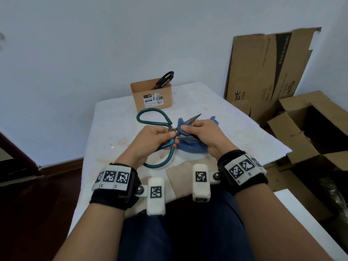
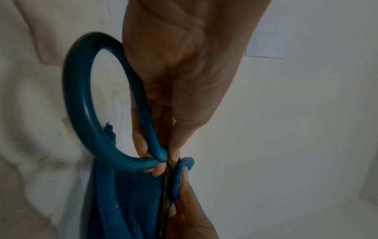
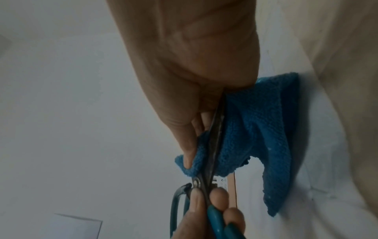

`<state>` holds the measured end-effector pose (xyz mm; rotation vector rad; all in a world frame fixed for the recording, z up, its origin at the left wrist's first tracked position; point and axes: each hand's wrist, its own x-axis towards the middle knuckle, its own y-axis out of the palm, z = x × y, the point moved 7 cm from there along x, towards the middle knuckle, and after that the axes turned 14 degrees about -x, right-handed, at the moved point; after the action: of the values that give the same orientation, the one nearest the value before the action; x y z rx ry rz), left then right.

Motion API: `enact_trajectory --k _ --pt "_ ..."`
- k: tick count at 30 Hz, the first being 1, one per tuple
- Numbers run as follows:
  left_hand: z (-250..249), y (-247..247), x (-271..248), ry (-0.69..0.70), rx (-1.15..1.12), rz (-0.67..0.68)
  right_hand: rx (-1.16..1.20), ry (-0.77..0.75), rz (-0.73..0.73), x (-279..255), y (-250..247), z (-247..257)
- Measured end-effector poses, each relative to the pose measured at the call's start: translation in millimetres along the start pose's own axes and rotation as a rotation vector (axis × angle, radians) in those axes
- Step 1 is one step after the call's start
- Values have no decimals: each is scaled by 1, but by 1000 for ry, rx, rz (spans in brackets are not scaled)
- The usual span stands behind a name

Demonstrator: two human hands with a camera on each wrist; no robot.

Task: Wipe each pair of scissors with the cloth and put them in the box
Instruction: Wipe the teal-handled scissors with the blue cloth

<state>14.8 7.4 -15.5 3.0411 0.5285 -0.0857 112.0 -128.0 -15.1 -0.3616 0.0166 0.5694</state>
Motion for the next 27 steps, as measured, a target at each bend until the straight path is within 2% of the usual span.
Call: enact_trajectory --k 12,27 --pt "-6 -8 1 -26 93 -8 261 27 -39 -1 -3 0" --pt "-3 -14 -3 -59 132 -9 285 79 -150 6 -10 -14"
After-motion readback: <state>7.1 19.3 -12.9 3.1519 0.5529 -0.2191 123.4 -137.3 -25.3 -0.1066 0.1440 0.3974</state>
